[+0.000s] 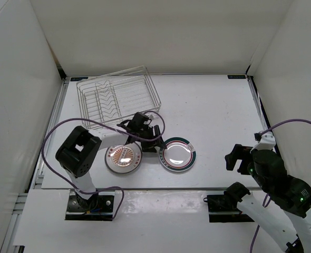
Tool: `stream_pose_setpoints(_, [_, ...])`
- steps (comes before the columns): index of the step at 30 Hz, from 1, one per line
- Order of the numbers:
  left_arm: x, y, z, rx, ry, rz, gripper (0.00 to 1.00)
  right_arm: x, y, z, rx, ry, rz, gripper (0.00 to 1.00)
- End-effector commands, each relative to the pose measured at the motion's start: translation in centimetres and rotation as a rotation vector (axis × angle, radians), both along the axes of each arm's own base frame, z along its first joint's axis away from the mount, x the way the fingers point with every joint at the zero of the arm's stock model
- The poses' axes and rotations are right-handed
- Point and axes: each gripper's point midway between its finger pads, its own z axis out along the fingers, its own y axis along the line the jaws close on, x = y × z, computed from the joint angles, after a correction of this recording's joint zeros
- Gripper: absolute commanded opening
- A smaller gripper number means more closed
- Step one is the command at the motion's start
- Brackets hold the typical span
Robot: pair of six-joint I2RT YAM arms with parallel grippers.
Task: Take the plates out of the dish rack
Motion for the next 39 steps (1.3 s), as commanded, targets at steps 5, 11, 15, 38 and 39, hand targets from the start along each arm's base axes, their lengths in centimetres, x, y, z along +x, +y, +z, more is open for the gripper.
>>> stream_pose_setpoints(5, [1.5, 5.4, 12.9, 0.202, -0.270, -0.075, 1.00, 0.8, 0.1, -0.4, -0.022, -0.032, 0.003, 0.90])
stream_pose_setpoints(11, [5.9, 21.2, 20.0, 0.535, -0.553, 0.379, 1.00, 1.8, 1.1, -1.6, -0.013, -0.025, 0.013, 0.90])
stream_pose_setpoints(15, [5.5, 32.0, 17.3, 0.538, -0.378, 0.685, 1.00, 2.4, 2.2, -2.0, -0.013, -0.010, 0.047, 0.90])
stream_pose_setpoints(38, [12.4, 37.7, 6.4, 0.448, -0.115, 0.544, 0.60, 4.3, 3.1, -1.0, -0.157, -0.015, 0.139, 0.90])
stream_pose_setpoints(39, [13.2, 38.1, 6.3, 0.450, -0.109, 0.555, 0.57, 4.4, 3.1, -1.0, -0.163, -0.015, 0.141, 0.90])
